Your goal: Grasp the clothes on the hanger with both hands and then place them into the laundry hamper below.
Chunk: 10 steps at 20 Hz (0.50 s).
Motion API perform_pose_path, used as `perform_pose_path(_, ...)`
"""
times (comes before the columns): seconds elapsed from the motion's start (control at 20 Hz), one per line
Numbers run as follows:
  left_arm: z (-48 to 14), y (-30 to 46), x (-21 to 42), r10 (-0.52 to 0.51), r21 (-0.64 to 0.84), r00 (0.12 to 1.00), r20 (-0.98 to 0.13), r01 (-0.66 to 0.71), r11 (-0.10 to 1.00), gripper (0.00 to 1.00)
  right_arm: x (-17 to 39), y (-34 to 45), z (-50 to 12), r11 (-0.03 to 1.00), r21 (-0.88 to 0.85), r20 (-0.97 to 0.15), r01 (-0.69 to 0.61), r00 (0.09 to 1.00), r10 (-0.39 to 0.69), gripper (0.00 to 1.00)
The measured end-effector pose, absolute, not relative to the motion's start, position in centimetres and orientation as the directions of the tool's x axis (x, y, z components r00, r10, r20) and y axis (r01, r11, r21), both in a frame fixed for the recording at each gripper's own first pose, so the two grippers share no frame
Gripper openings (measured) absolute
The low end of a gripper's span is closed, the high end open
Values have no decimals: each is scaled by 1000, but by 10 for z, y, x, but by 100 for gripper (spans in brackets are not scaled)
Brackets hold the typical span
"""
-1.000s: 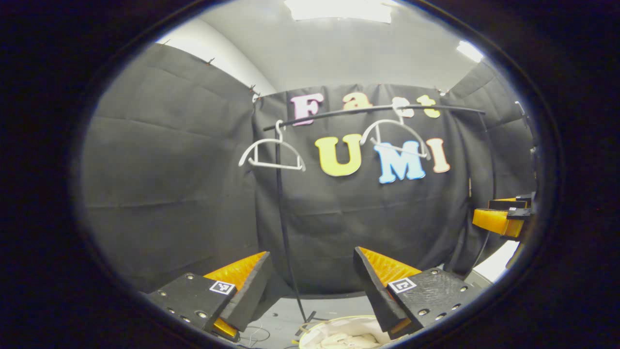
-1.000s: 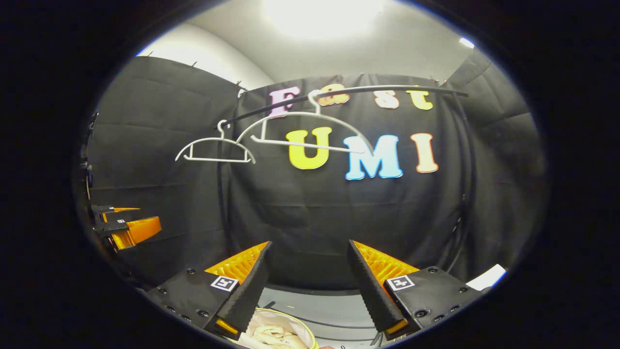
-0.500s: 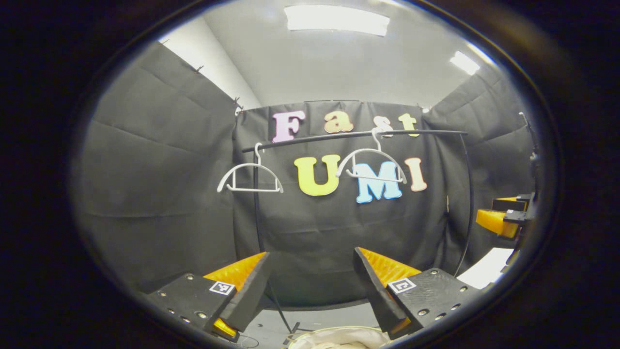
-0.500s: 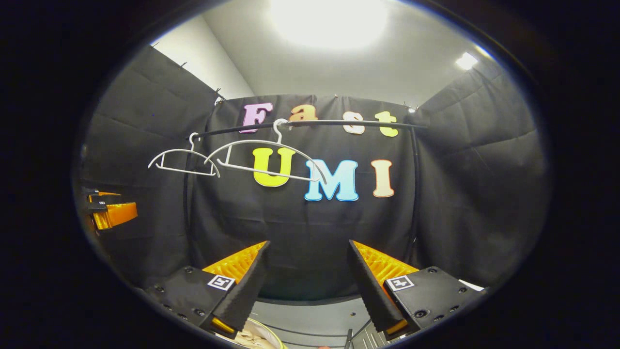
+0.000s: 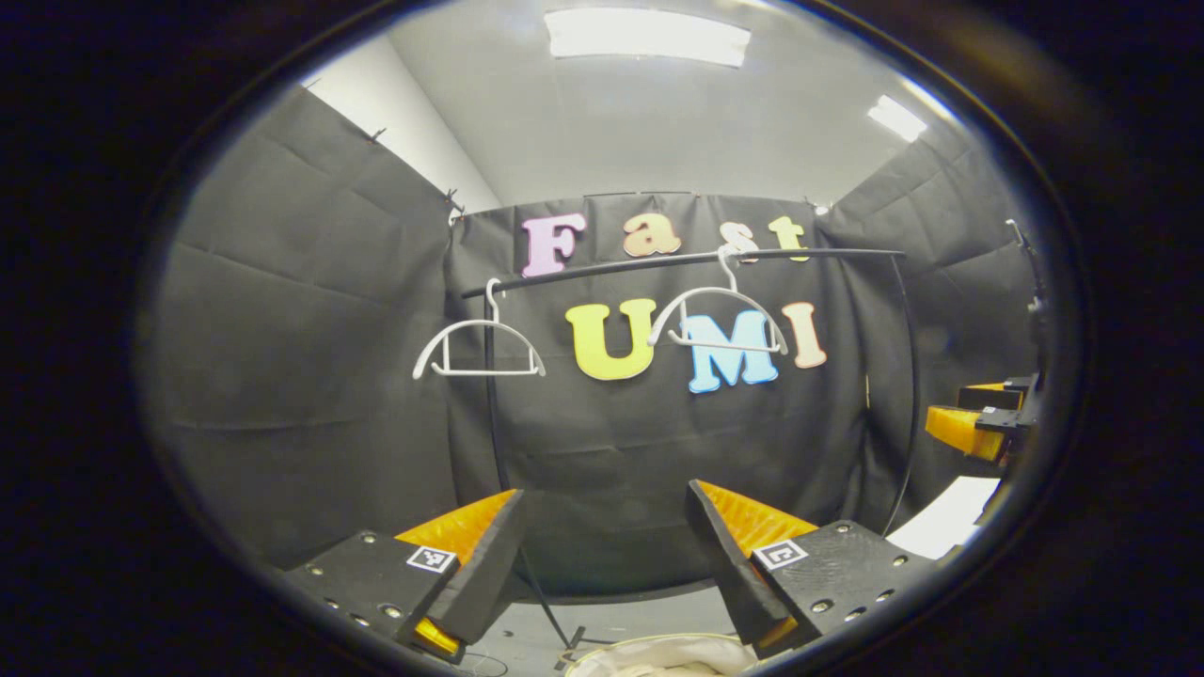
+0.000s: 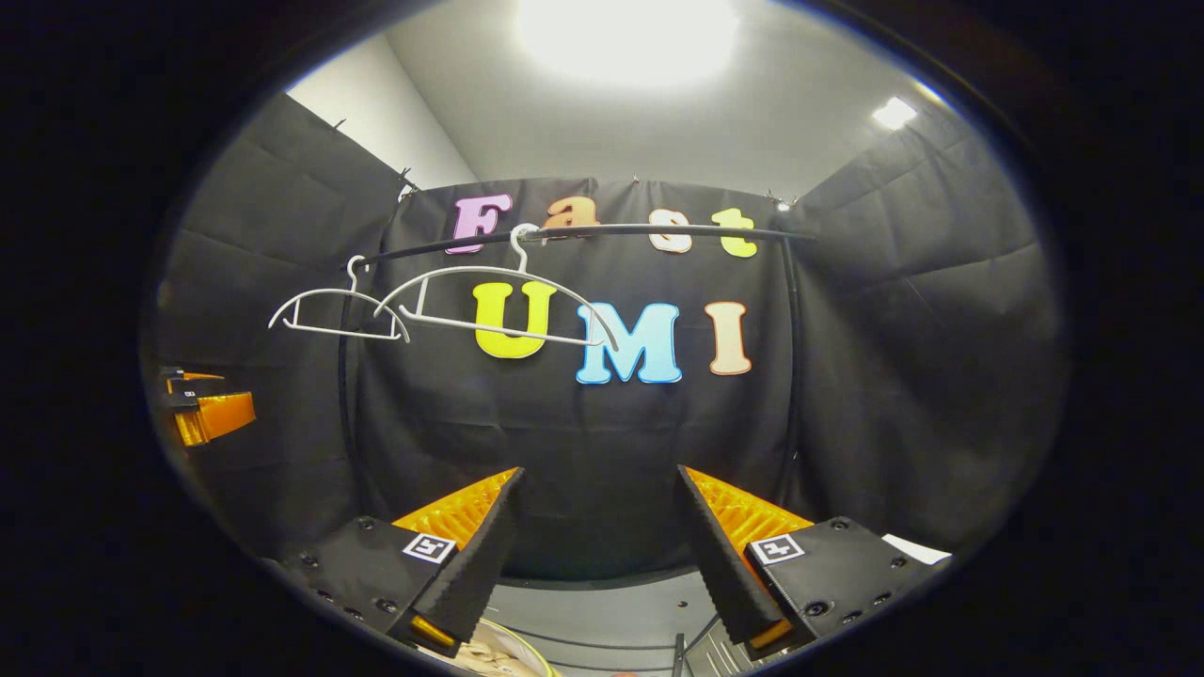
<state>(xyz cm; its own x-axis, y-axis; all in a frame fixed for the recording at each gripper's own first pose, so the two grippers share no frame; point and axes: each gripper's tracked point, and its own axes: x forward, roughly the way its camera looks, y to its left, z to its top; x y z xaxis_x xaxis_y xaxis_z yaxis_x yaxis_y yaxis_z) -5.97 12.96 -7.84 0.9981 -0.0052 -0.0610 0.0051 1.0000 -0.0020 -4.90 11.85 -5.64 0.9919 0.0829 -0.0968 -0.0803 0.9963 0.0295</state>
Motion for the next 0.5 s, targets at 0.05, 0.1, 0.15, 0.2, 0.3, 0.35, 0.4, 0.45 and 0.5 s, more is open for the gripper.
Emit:
perform_pose_path(0.05, -78, 131, -58, -4, -3, 998, -61, 3, 1000, 100, -48, 118, -55, 997, 33, -96, -76, 992, 79, 97)
perform_pose_path(0.1, -75, 132, -58, -3, -2, 998, -56, 3, 1000, 100, -47, 116, -53, 997, 38, -92, -68, 993, 71, 98)
perform_pose_path(0.15, -72, 133, -57, -3, 0, 999, -52, 4, 1000, 100, -47, 112, -50, 997, 43, -89, -63, 994, 66, 97)
perform_pose_path(0.2, -71, 134, -56, -3, 3, 999, -52, 3, 1000, 100, -48, 111, -49, 997, 46, -88, -58, 994, 62, 98)
perform_pose_path(0.3, -70, 137, -58, 4, 3, 999, -54, -4, 1000, 100, -50, 106, -46, 998, 52, -92, -44, 995, 49, 96)
perform_pose_path(0.35, -69, 139, -58, 7, -1, 998, -55, -7, 1000, 100, -50, 103, -43, 998, 58, -90, -34, 995, 39, 96)
perform_pose_path(0.4, -69, 140, -58, 12, -2, 998, -55, -12, 1000, 100, -52, 101, -42, 998, 66, -88, -25, 996, 31, 96)
perform_pose_path(0.45, -69, 142, -58, 16, -3, 998, -53, -16, 1000, 100, -52, 98, -41, 997, 71, -87, -16, 996, 22, 96)
perform_pose_path(0.5, -68, 145, -57, 21, -2, 998, -52, -22, 1000, 100, -52, 96, -42, 997, 72, -89, -10, 996, 16, 96)
